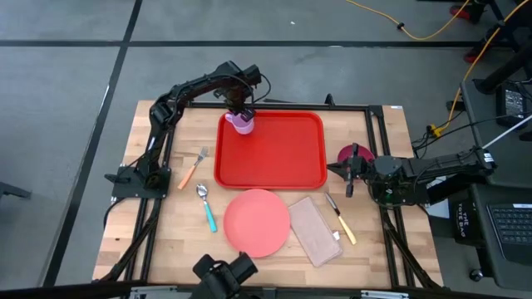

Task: Set up tray
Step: Put the violet mug on the red tray

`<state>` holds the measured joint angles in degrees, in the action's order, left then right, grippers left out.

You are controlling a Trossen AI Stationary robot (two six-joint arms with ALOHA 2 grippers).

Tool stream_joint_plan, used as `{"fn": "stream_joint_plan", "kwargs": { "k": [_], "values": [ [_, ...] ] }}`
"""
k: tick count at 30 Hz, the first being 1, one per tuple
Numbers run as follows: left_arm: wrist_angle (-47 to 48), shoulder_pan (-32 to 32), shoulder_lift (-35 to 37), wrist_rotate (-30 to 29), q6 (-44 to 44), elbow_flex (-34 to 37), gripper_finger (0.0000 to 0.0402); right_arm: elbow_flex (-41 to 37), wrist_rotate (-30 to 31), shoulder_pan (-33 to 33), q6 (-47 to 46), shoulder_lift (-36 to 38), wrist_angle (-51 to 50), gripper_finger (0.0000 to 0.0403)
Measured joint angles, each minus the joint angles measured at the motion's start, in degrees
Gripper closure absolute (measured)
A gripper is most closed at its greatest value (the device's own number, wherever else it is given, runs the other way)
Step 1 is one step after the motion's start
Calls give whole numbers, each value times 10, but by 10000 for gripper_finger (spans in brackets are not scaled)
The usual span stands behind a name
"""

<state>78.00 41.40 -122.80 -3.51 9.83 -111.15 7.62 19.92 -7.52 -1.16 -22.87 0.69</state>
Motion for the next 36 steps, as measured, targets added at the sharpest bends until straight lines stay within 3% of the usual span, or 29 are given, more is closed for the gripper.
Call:
{"fn": "stream_joint_plan", "kwargs": {
  "k": [36],
  "values": [
    [-18, 7, -10, -19, 55, 0, 398, 0, 0, 0, -2, 0, 0, 368]
  ]
}}
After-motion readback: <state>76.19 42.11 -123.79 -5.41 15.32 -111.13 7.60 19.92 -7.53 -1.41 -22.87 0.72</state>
